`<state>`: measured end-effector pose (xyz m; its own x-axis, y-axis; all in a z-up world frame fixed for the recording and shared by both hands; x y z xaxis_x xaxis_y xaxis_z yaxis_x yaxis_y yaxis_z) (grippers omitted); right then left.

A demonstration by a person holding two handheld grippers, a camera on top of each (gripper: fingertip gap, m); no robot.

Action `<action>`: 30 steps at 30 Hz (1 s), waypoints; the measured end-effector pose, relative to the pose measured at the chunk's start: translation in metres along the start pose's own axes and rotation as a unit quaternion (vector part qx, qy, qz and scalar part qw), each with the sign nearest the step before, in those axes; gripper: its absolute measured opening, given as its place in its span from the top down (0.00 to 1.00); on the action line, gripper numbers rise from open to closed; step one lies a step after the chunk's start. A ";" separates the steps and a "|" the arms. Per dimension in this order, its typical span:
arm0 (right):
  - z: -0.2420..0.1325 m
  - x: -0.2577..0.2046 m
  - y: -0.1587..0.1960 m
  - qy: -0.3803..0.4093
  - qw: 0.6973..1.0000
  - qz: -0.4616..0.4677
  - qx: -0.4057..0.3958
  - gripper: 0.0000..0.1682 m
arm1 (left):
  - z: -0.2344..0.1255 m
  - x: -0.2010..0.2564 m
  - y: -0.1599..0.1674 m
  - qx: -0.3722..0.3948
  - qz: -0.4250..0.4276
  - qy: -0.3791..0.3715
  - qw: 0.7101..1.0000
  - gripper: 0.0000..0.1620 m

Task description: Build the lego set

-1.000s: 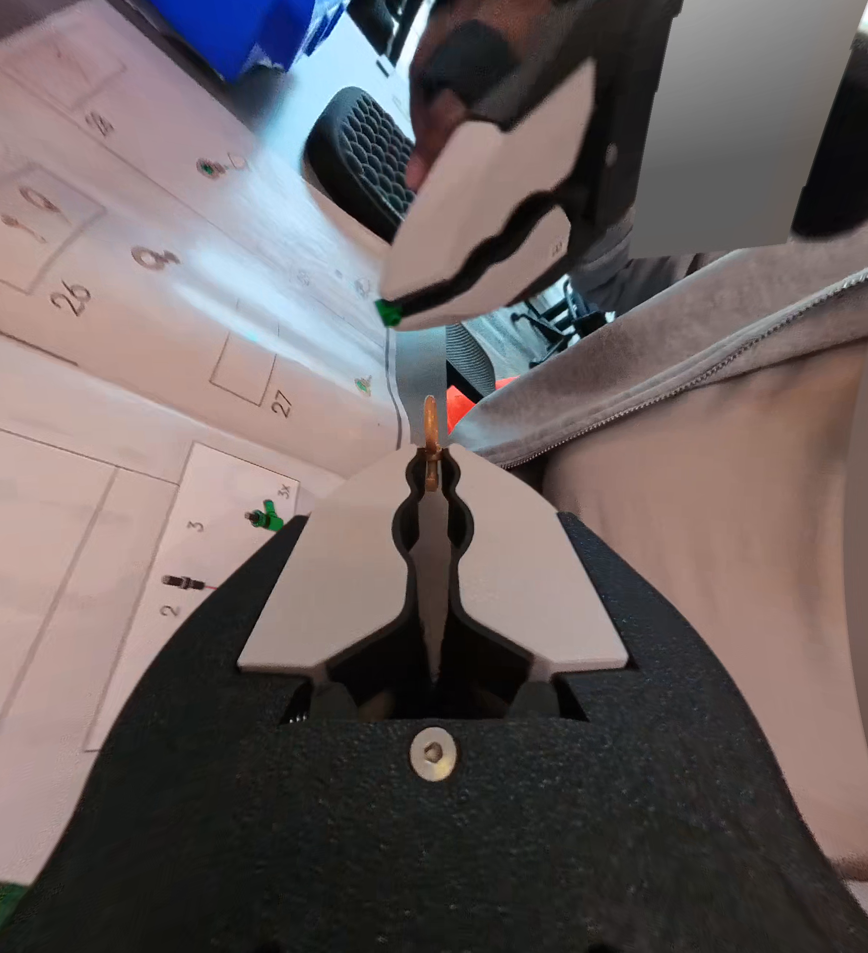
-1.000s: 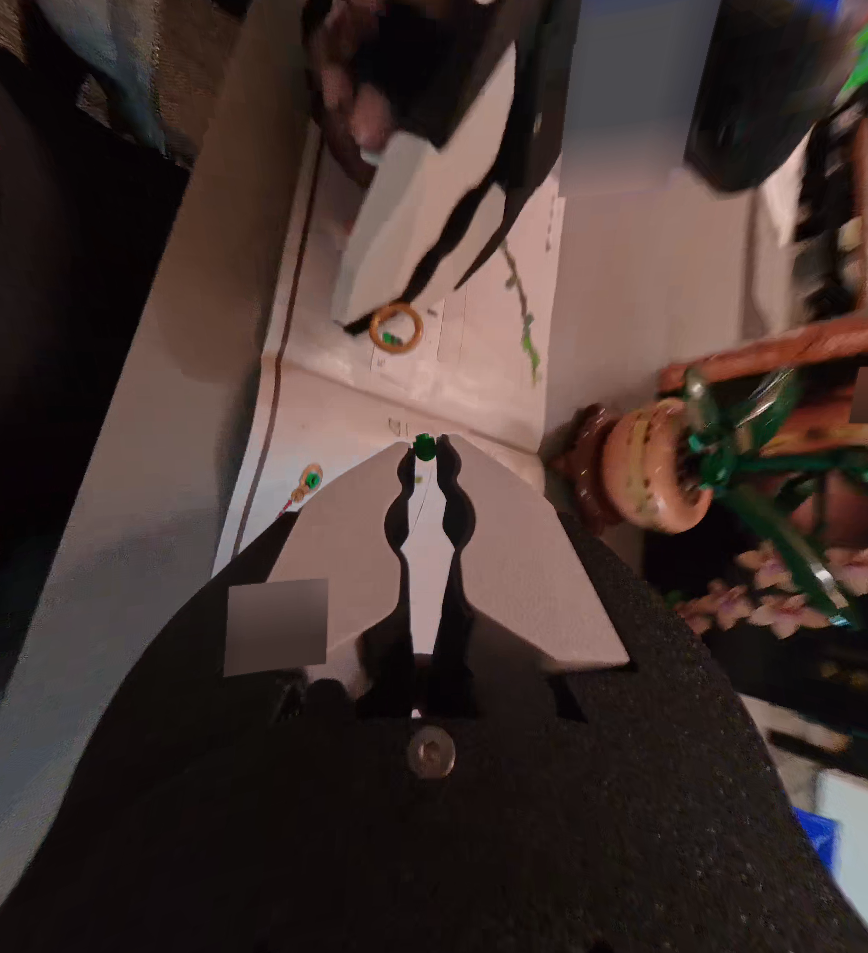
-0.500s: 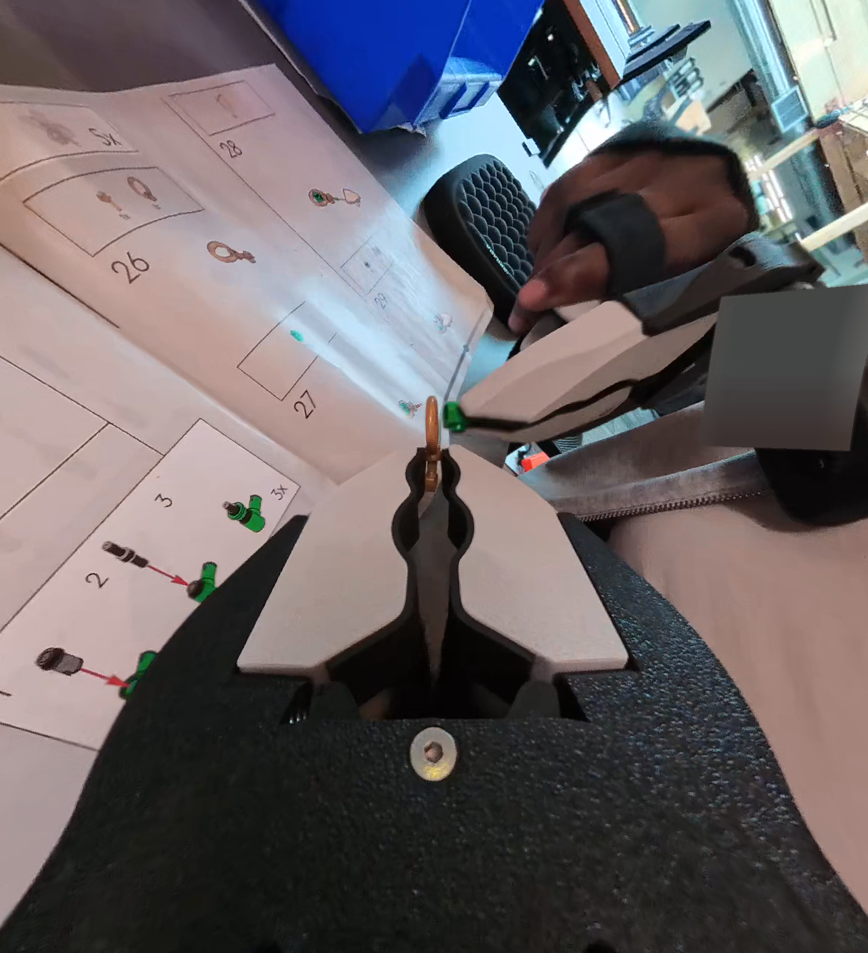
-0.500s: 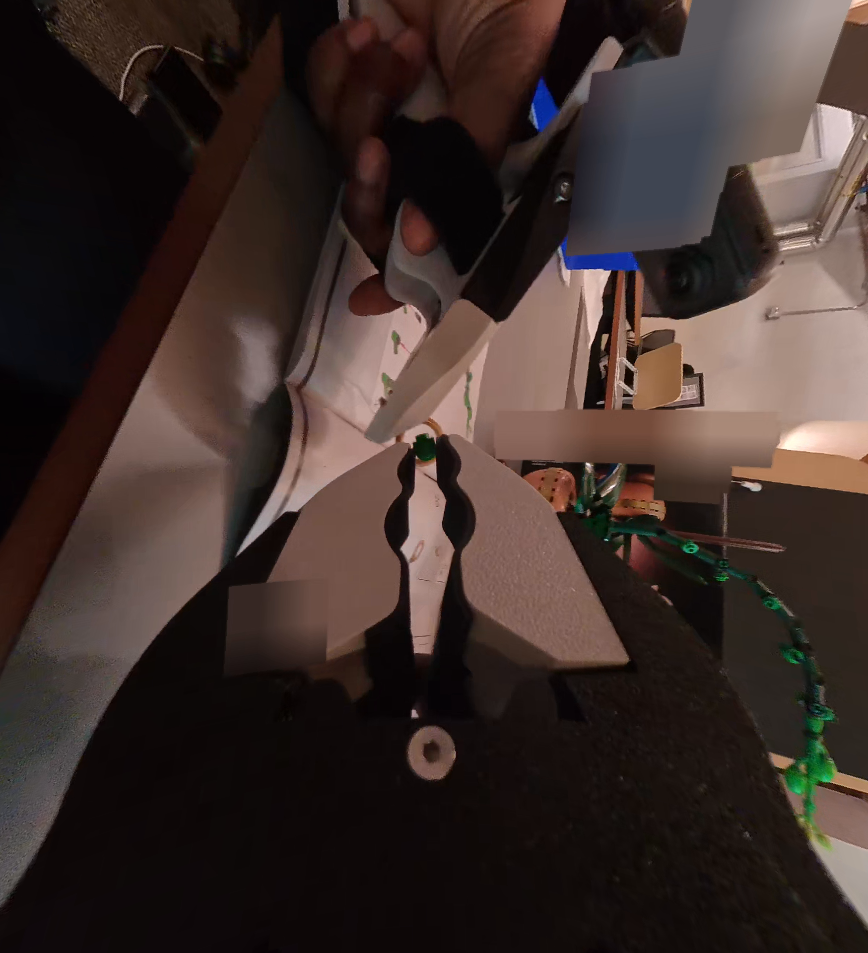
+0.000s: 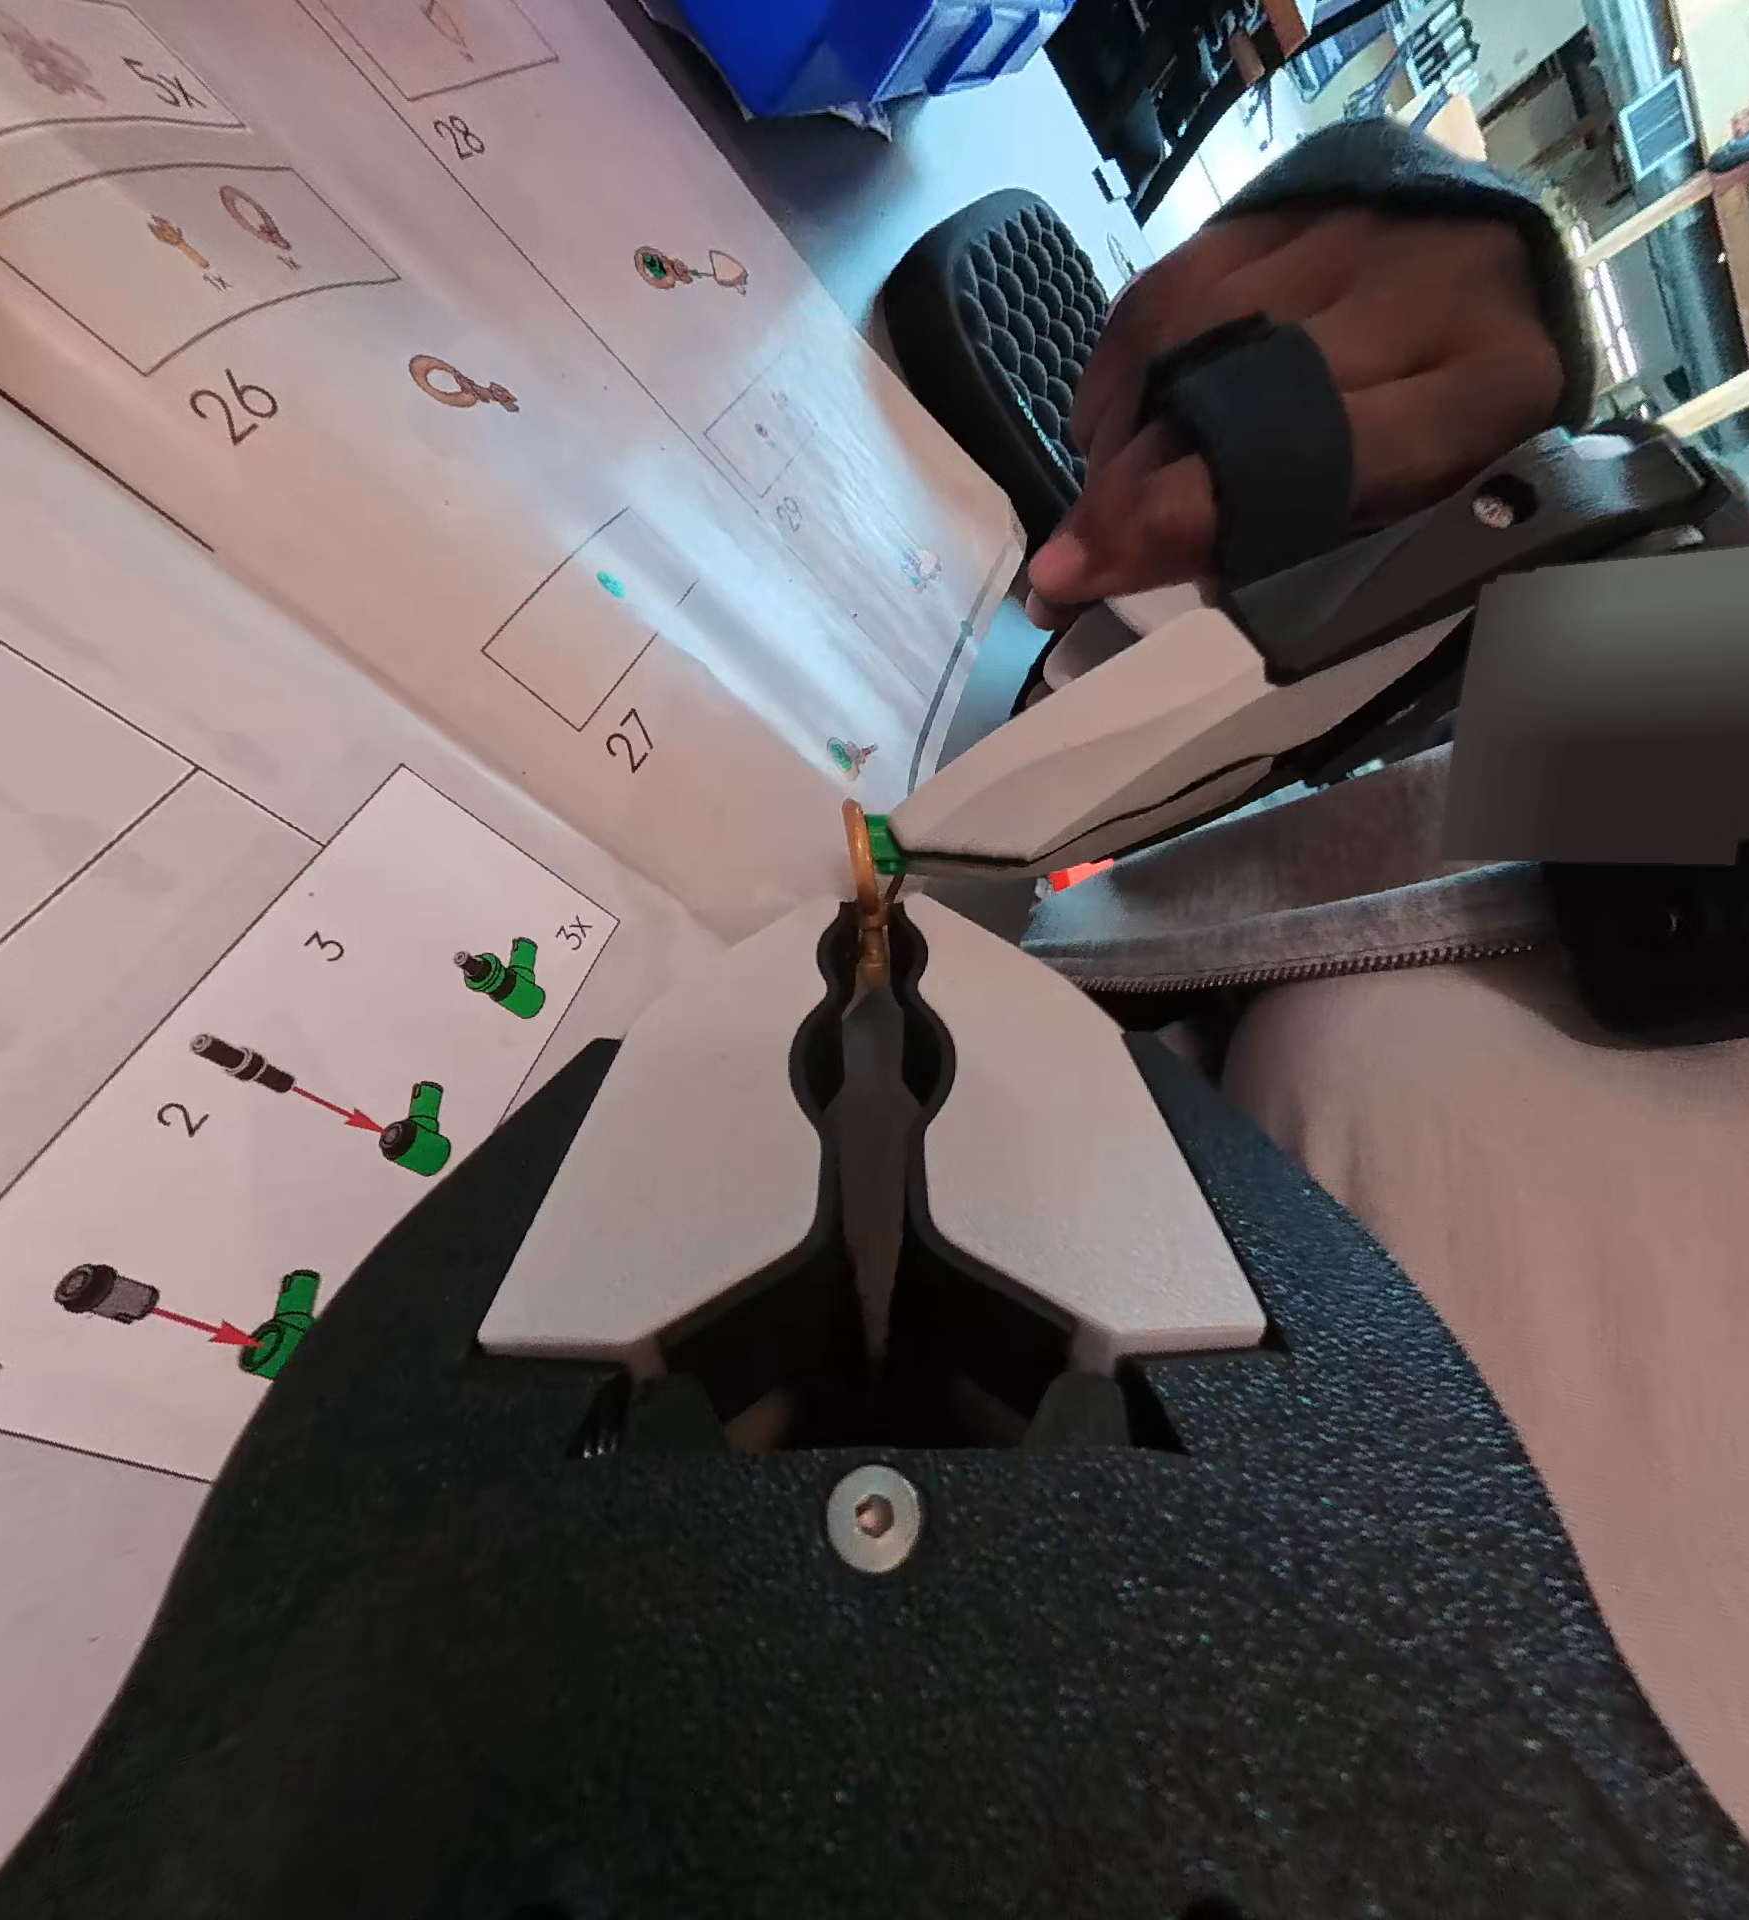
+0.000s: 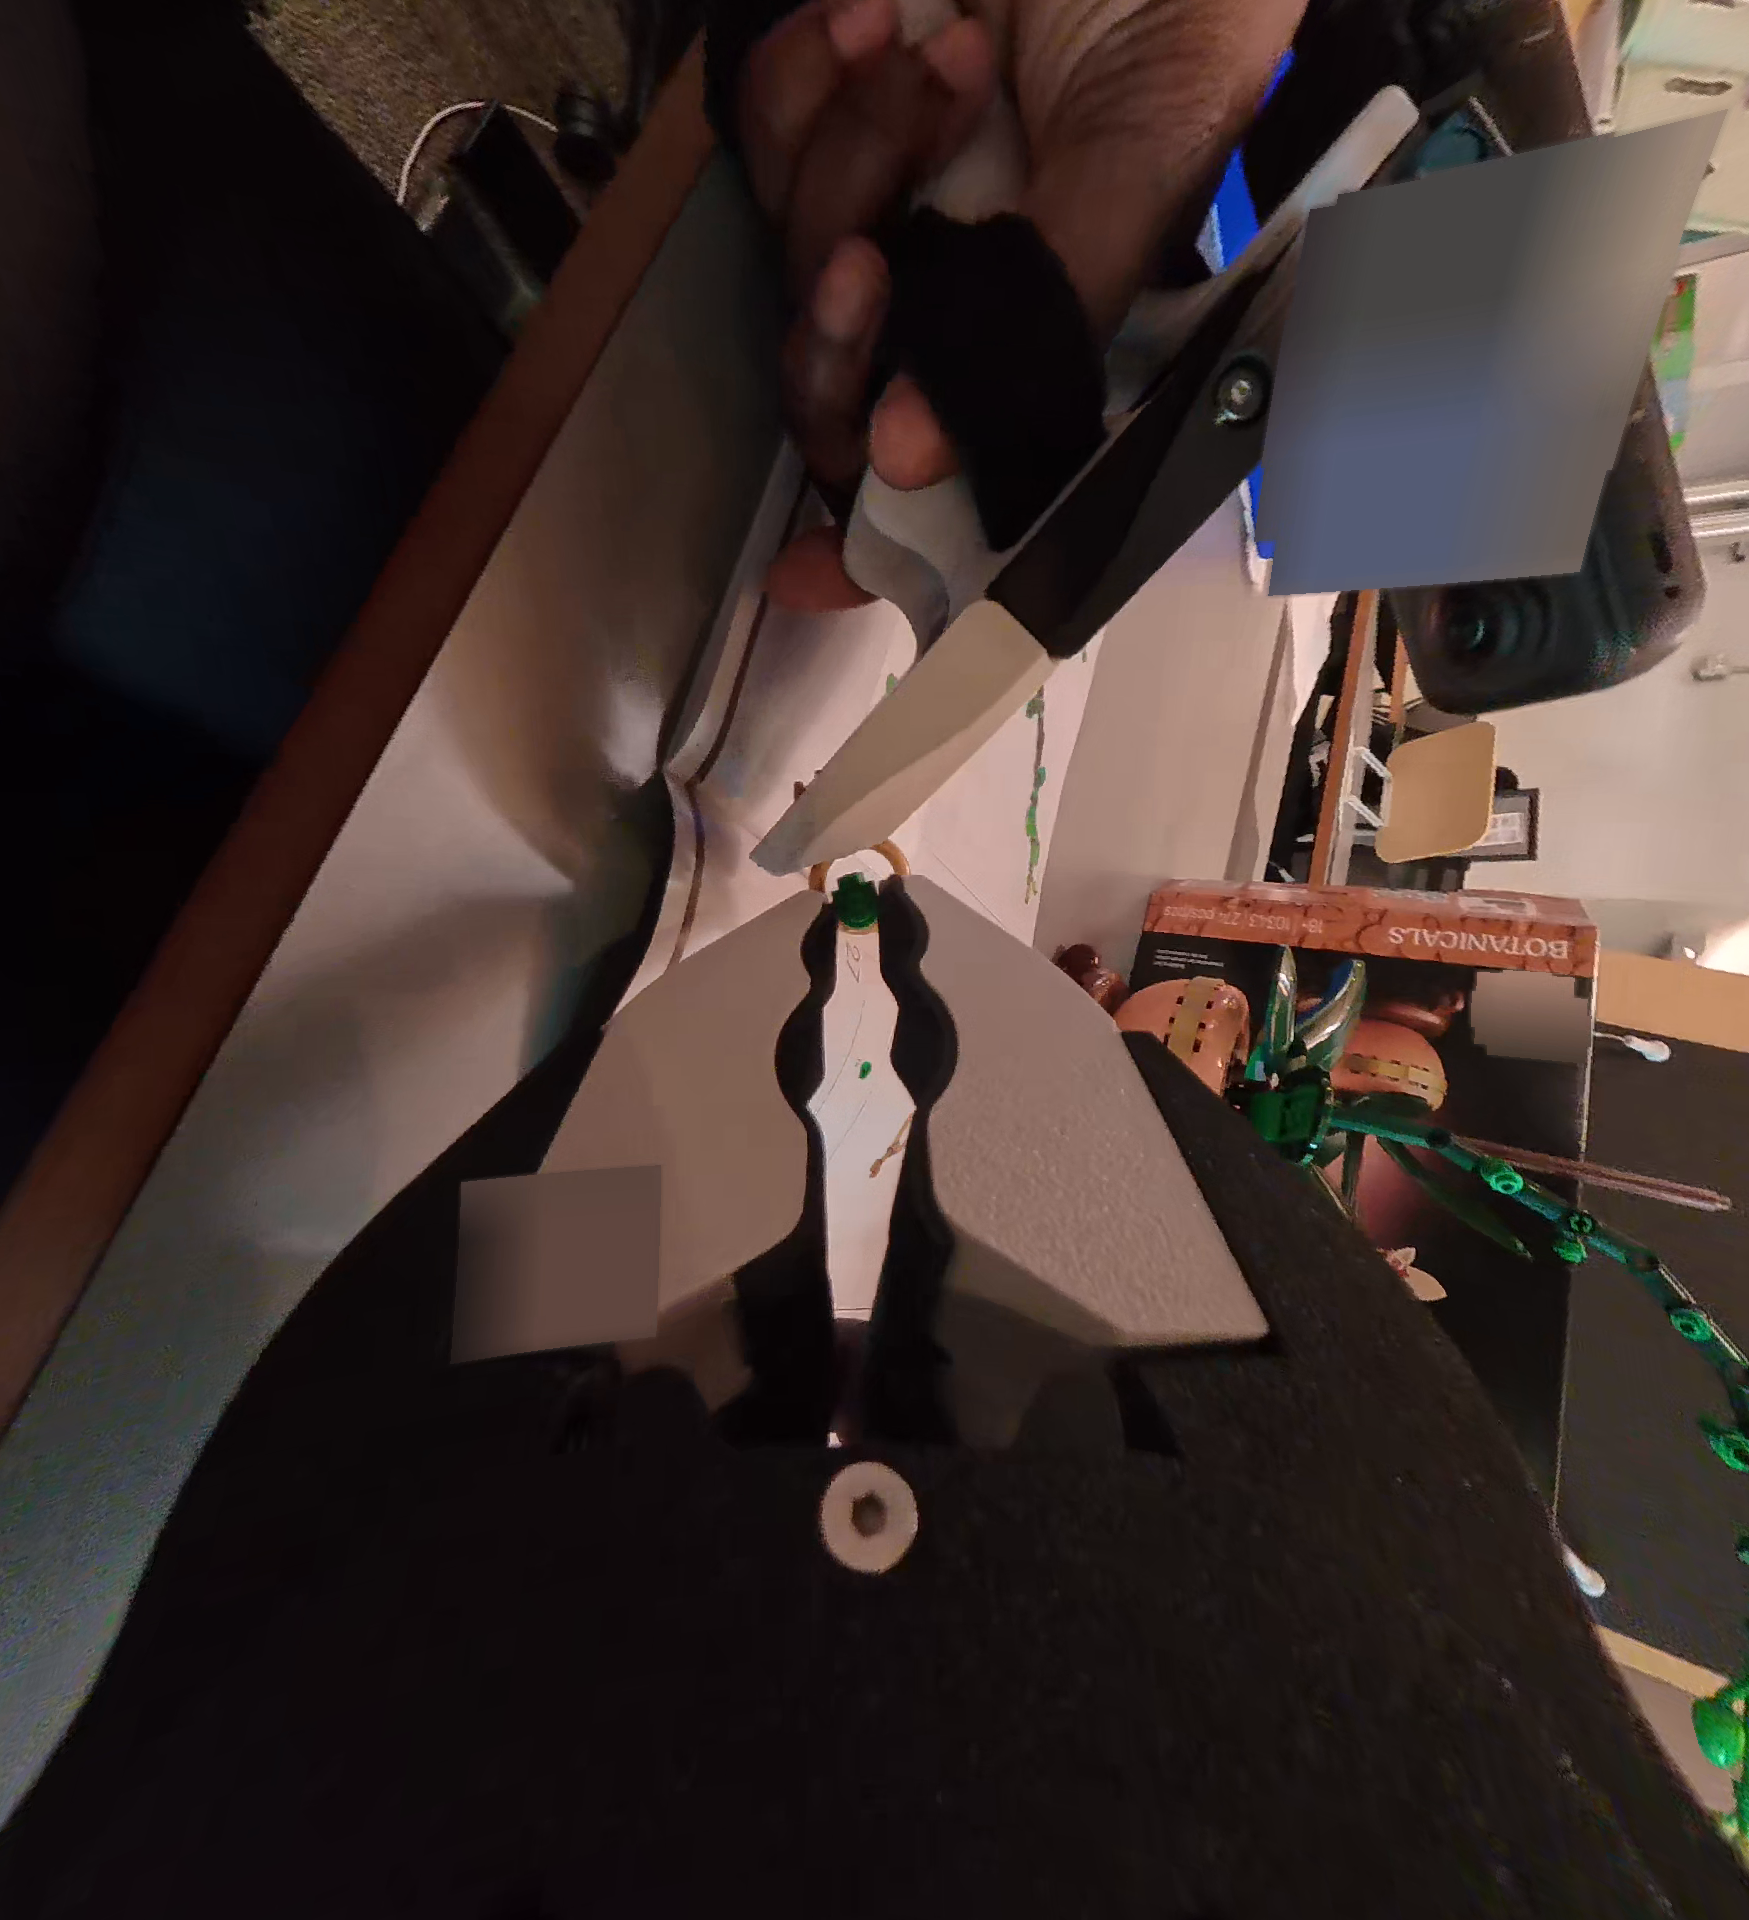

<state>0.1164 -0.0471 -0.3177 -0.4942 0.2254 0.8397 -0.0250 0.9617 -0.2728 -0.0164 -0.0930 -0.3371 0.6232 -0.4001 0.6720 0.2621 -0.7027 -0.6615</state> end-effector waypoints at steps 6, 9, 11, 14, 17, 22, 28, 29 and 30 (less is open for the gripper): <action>0.002 0.002 -0.001 -0.024 1.000 -0.013 -0.012 0.95 | 0.002 -0.001 -0.001 -0.025 0.021 0.004 0.999 0.97; 0.003 0.001 -0.001 -0.032 0.999 -0.010 -0.019 0.95 | 0.004 -0.001 -0.001 -0.039 0.035 -0.004 0.999 0.97; 0.003 0.000 -0.001 -0.038 0.999 -0.007 -0.021 0.95 | 0.006 0.000 -0.001 -0.048 0.051 -0.011 0.998 0.97; 0.003 -0.001 -0.002 -0.041 0.999 -0.010 -0.023 0.95 | 0.008 0.000 -0.002 -0.062 0.067 -0.015 0.996 0.97; 0.004 -0.001 -0.002 -0.051 0.998 -0.013 -0.028 0.95 | 0.010 0.001 -0.003 -0.078 0.080 -0.014 0.994 0.97; 0.005 0.000 -0.003 -0.060 0.998 -0.017 -0.031 0.95 | 0.010 -0.002 -0.004 -0.087 0.067 0.002 0.994 0.97; 0.007 0.002 -0.004 -0.074 0.996 -0.033 -0.044 0.95 | 0.009 -0.006 -0.006 -0.090 0.026 0.026 0.995 0.97; 0.007 0.002 -0.004 -0.076 0.995 -0.035 -0.044 0.95 | 0.009 -0.007 -0.006 -0.091 0.023 0.029 0.995 0.97; 0.007 0.003 -0.004 -0.078 0.995 -0.036 -0.044 0.95 | 0.009 -0.007 -0.006 -0.091 0.021 0.030 0.995 0.97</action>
Point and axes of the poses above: each gripper's, where its closed fingertips meet, z out along the fingers, y out of its underside, x = y × z across the jaws, the point moved 9 cm from there along -z, back along the fingers, and after that the axes turned 10 degrees about x, right-handed, at the moved point
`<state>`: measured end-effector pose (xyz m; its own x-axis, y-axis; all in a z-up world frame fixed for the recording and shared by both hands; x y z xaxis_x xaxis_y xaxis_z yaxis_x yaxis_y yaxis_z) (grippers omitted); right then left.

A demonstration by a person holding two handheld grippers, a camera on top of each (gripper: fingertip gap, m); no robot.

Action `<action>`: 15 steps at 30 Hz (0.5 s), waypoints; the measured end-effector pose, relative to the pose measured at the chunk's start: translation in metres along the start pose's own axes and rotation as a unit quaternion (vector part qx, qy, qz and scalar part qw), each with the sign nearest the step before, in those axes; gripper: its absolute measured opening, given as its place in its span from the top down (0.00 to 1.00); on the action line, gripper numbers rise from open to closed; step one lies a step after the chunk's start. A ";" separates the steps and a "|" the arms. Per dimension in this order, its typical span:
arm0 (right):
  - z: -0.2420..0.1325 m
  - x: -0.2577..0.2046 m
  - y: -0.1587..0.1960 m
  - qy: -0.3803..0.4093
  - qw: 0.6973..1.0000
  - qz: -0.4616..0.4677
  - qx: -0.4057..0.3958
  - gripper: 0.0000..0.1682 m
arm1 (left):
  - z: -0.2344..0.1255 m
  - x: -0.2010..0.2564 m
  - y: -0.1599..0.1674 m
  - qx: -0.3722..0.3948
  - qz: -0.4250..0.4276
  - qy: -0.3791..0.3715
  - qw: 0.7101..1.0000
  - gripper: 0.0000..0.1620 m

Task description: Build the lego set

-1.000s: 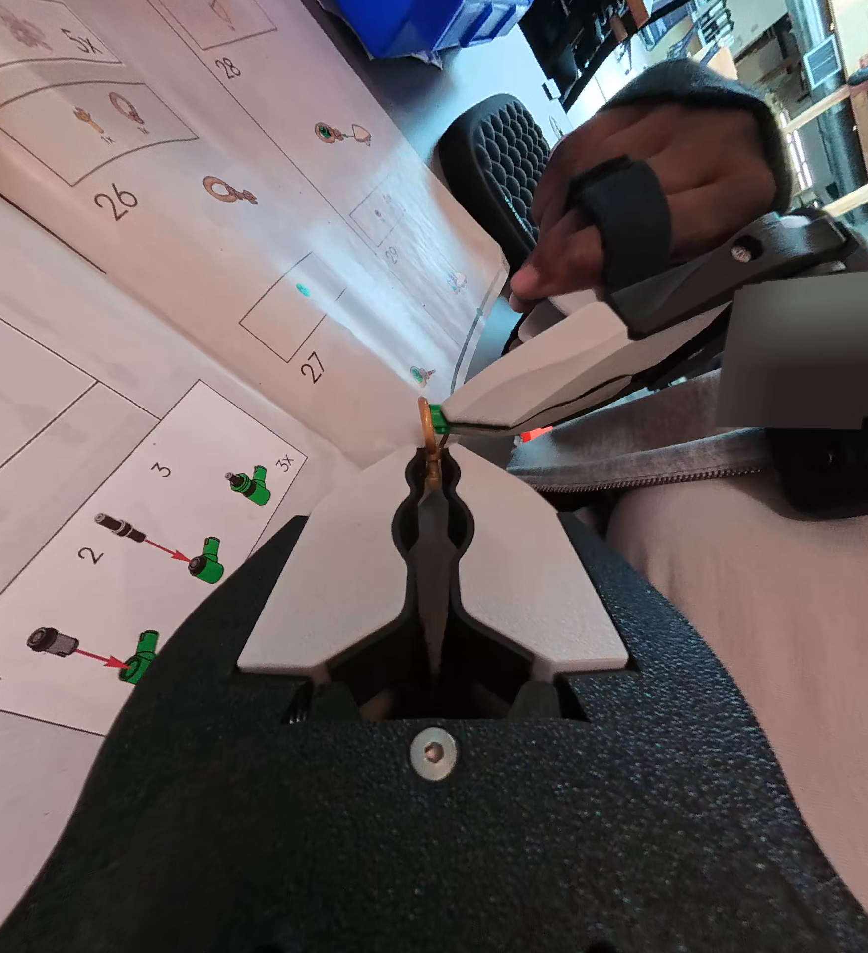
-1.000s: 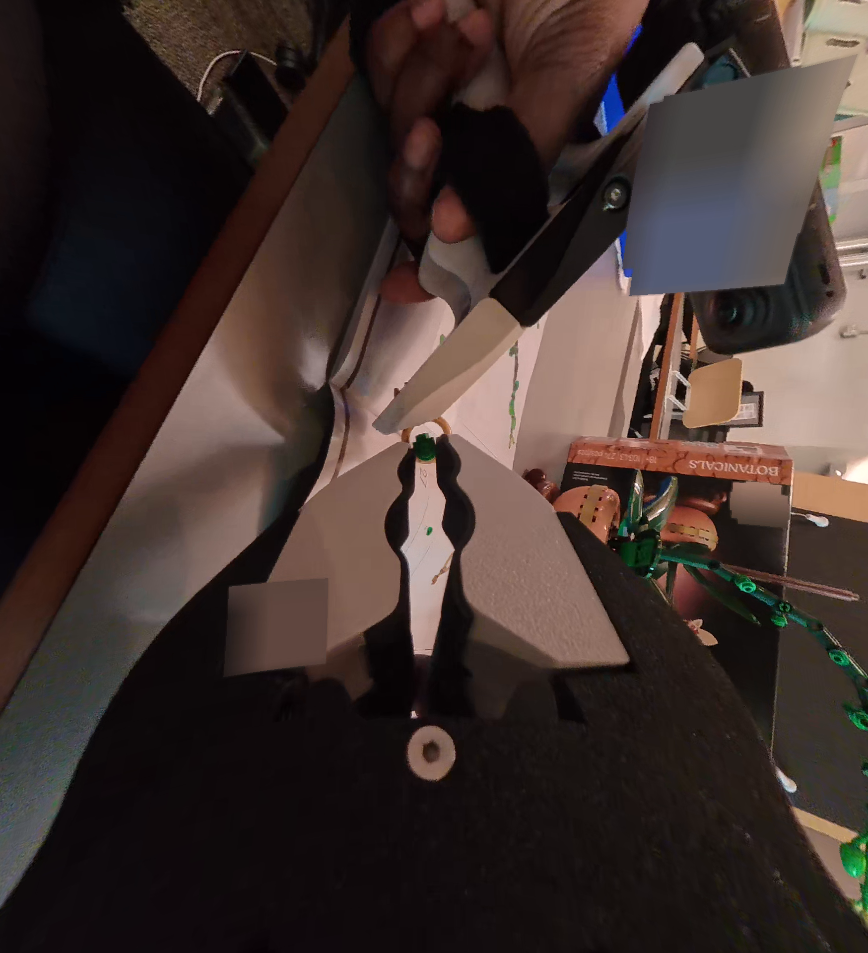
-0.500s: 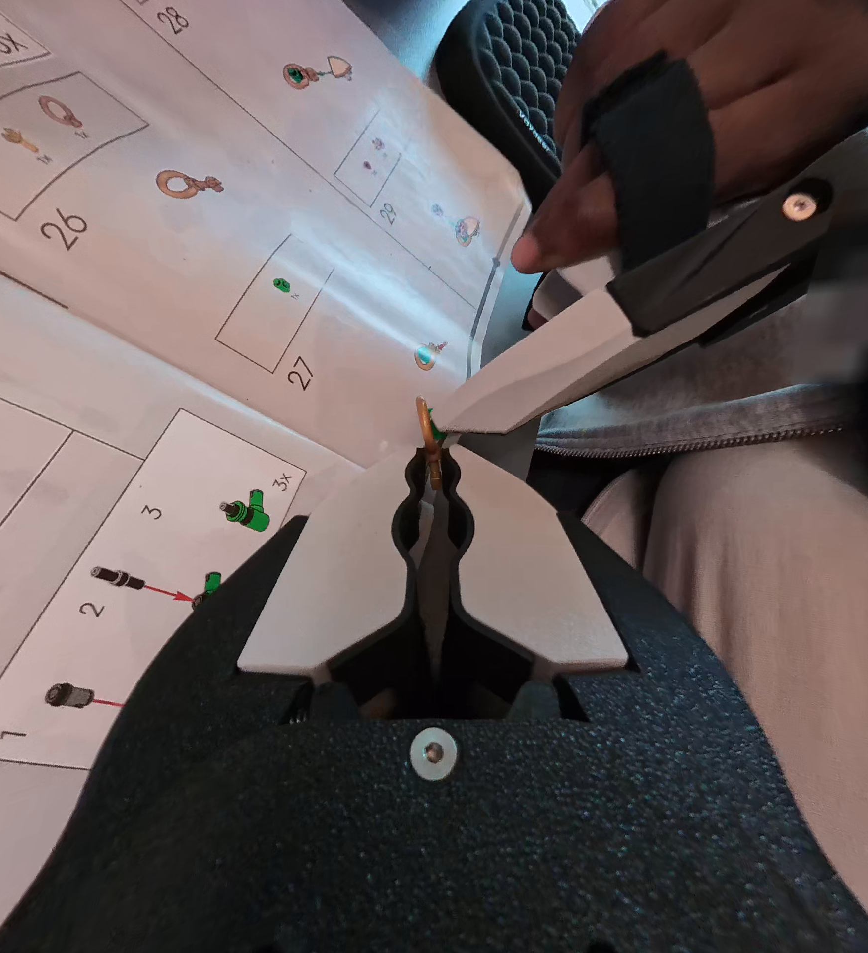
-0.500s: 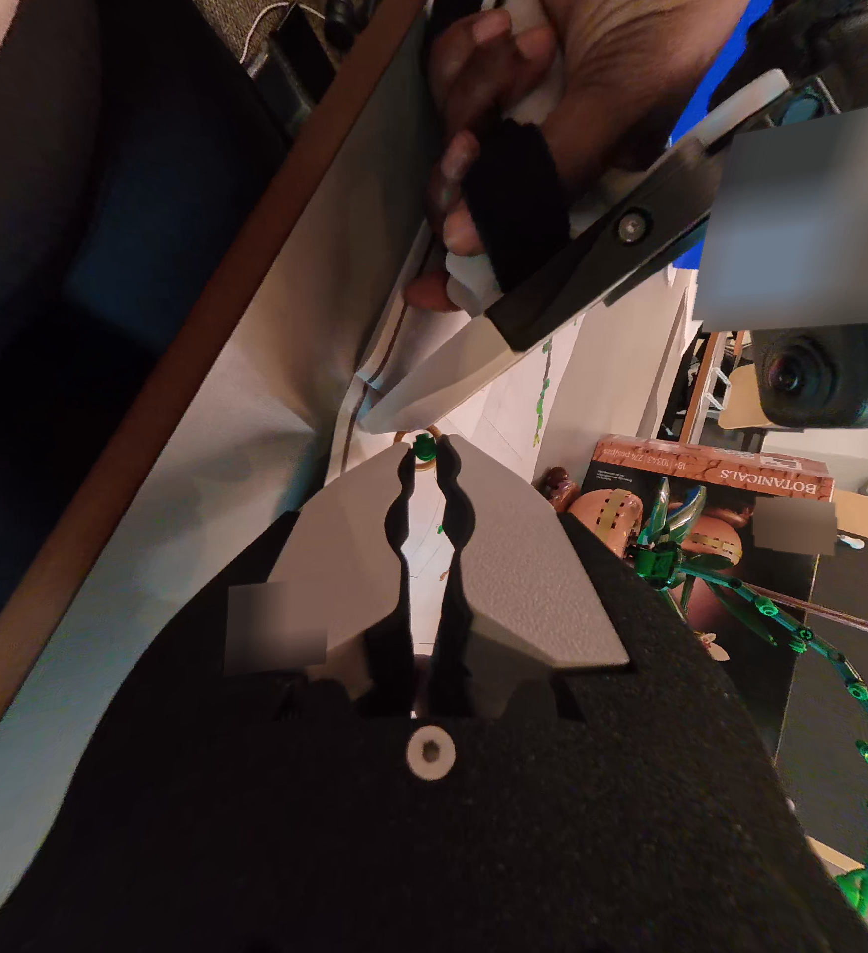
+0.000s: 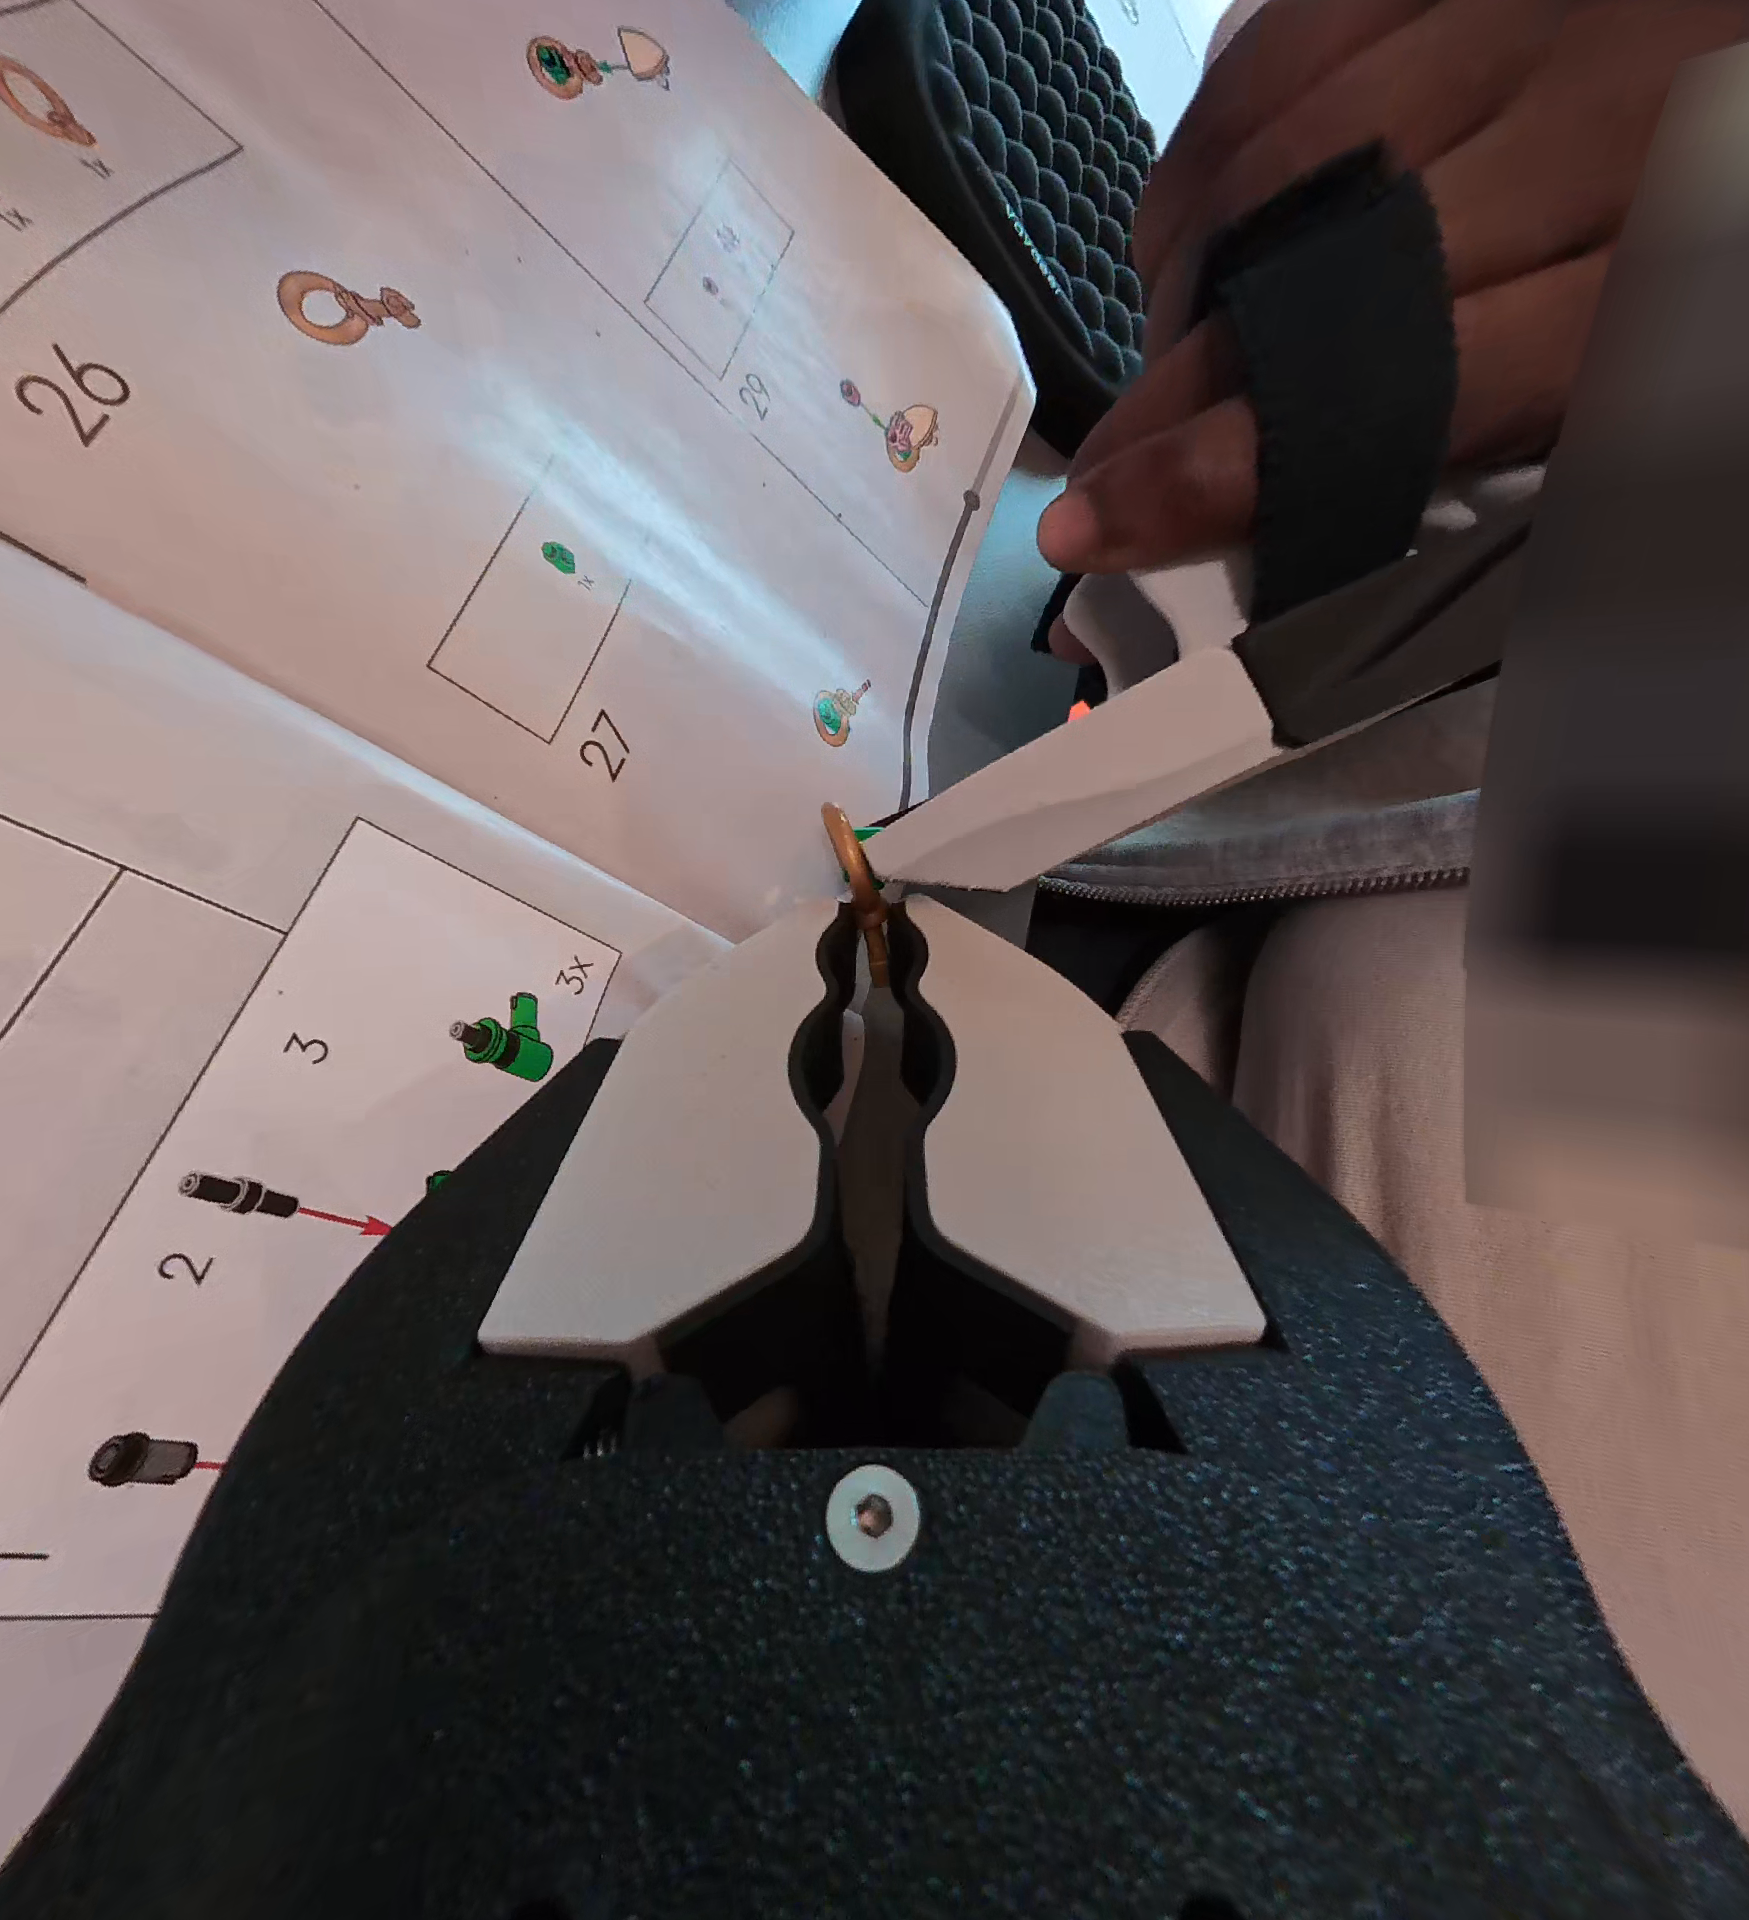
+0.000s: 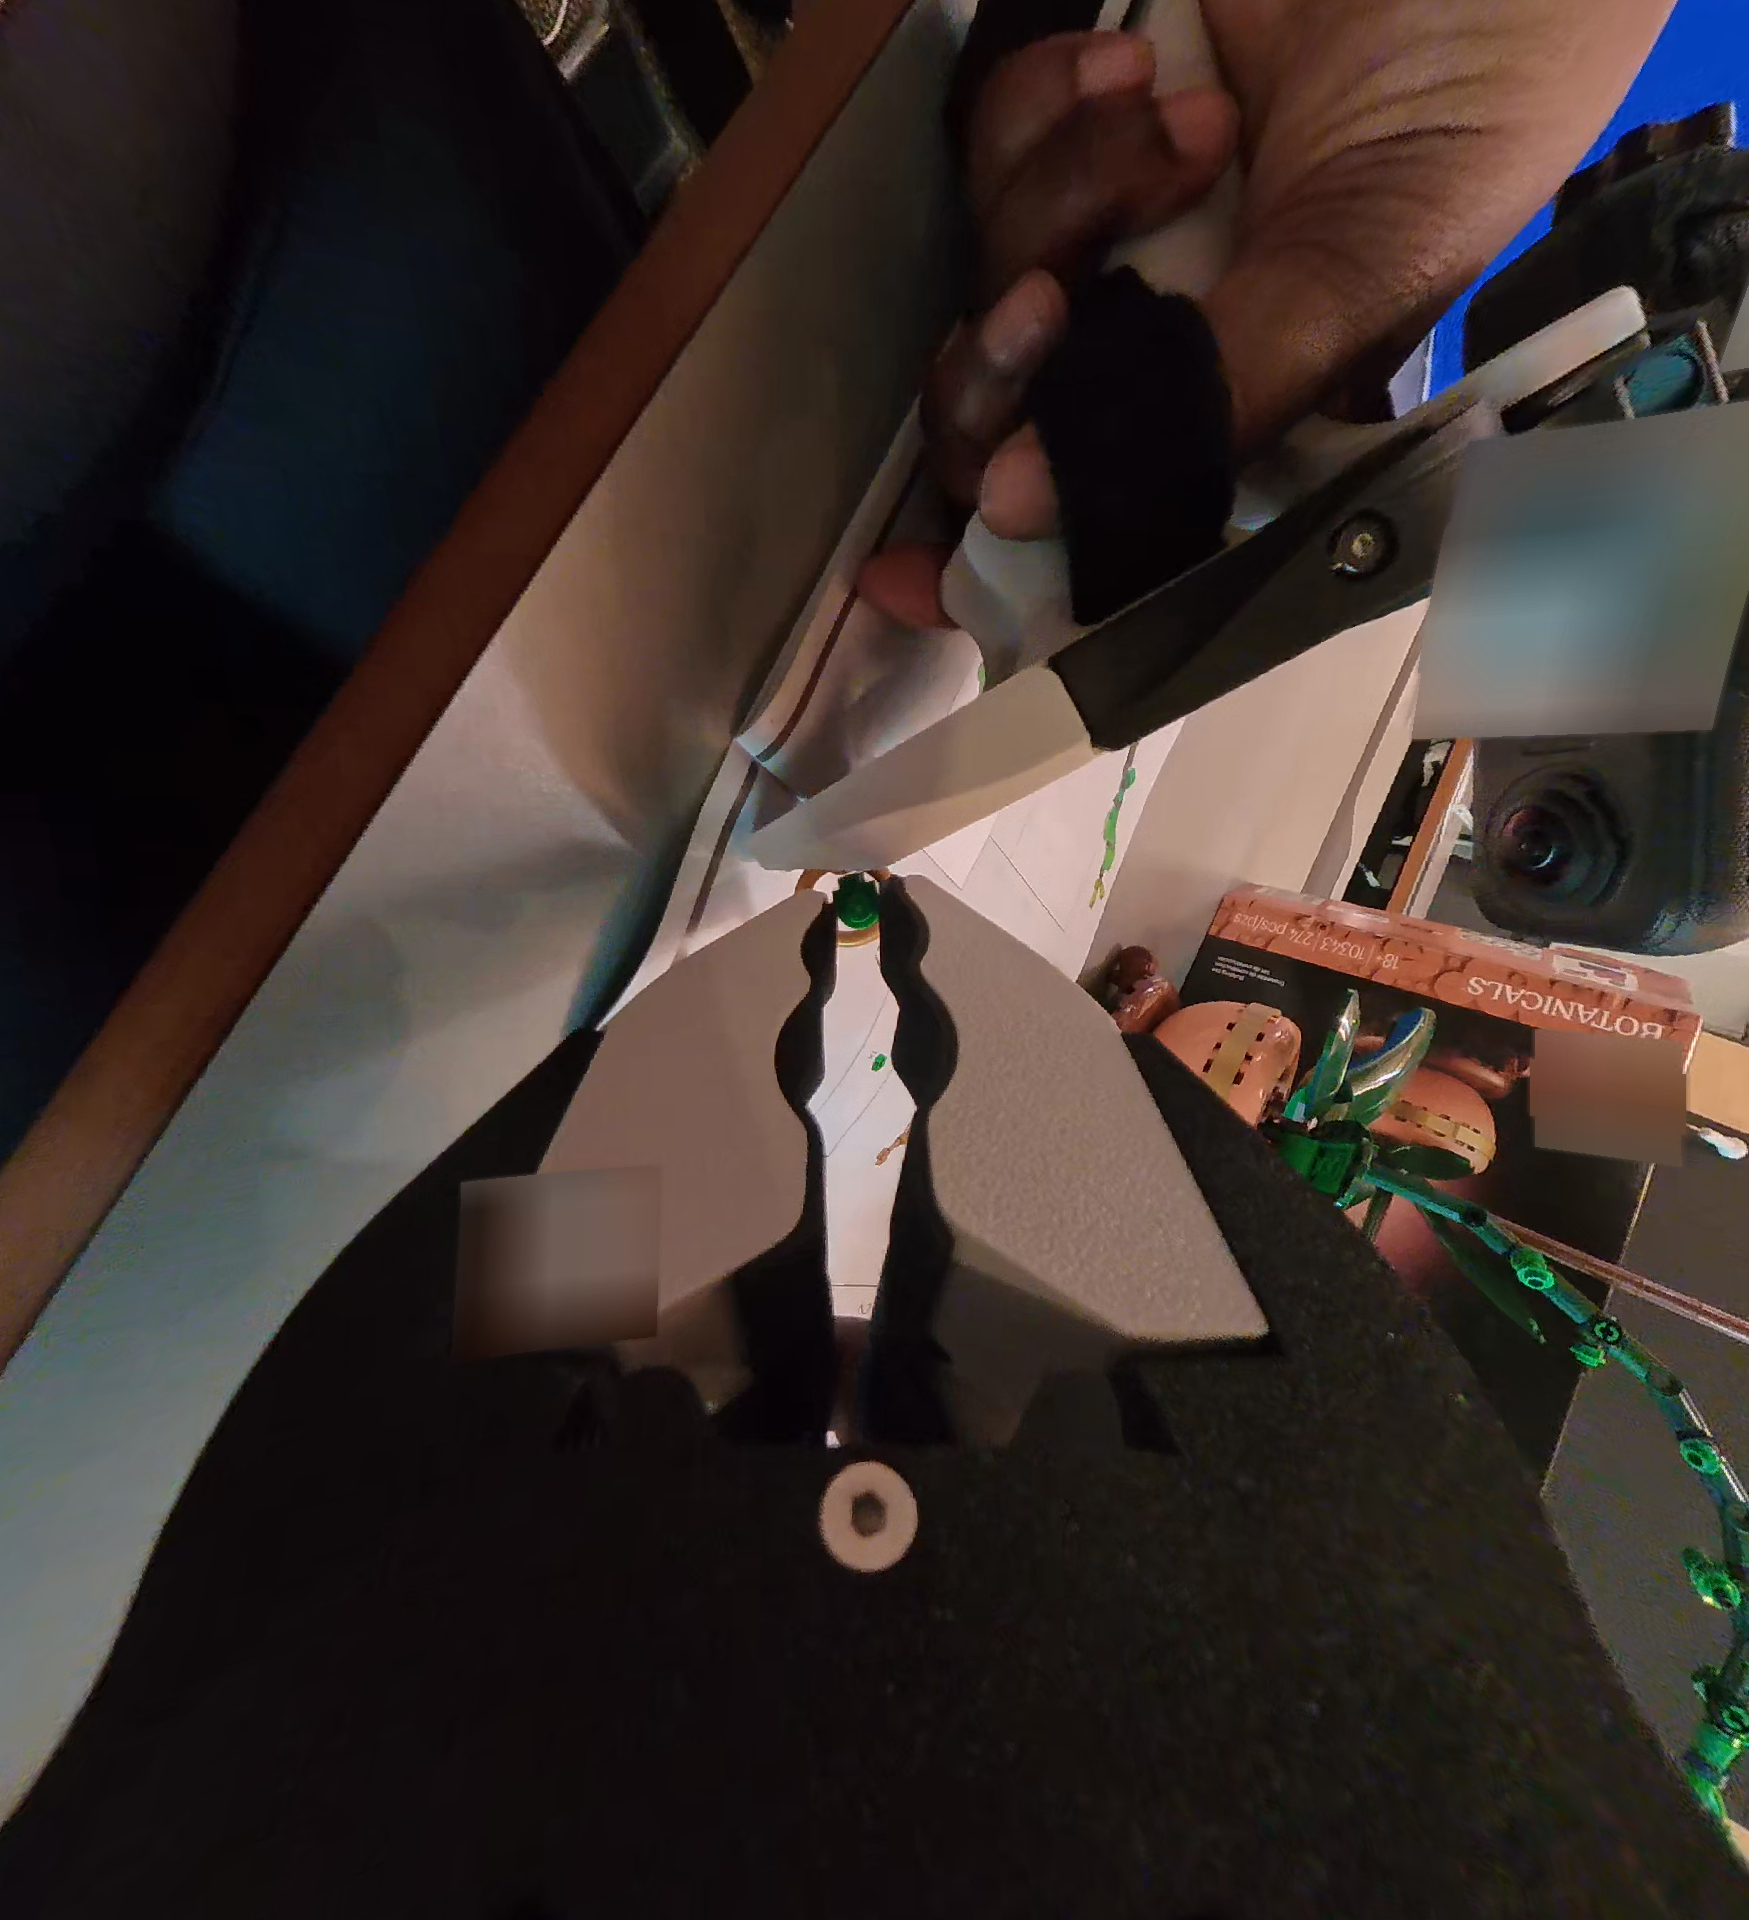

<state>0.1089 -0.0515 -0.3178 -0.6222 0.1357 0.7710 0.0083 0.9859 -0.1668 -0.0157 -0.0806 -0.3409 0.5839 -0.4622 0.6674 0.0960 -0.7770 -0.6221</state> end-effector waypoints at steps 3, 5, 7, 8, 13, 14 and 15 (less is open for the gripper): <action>0.000 0.002 0.001 0.000 1.000 0.006 0.004 0.95 | -0.001 -0.001 0.000 0.005 -0.010 0.008 1.000 0.97; -0.001 0.005 0.003 -0.006 1.000 0.019 0.014 0.95 | -0.002 -0.002 -0.001 0.010 -0.020 0.019 1.000 0.97; -0.002 0.010 0.005 -0.018 0.999 0.038 0.027 0.95 | -0.003 -0.003 -0.001 0.013 -0.028 0.031 0.999 0.97; -0.004 0.012 0.006 -0.028 0.998 0.053 0.034 0.95 | -0.004 -0.003 -0.002 0.014 -0.032 0.037 0.999 0.97; -0.020 0.024 0.025 -0.062 0.980 0.182 0.048 0.95 | -0.008 -0.003 -0.006 -0.006 -0.039 0.064 0.997 0.97; -0.025 0.024 0.031 -0.059 0.974 0.214 0.045 0.95 | -0.009 -0.003 -0.007 -0.013 -0.032 0.060 0.998 0.97; -0.029 0.023 0.038 -0.056 0.966 0.250 0.047 0.95 | -0.012 -0.002 -0.010 -0.018 -0.023 0.059 0.998 0.97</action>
Point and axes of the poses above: each gripper's, where its closed fingertips meet, z out along the fingers, y out of its underside, x = y × z across the jaws, the point moved 9 cm from there along -z, back along the fingers, and after that the axes turned 10 degrees about x, right-handed, at the moved point
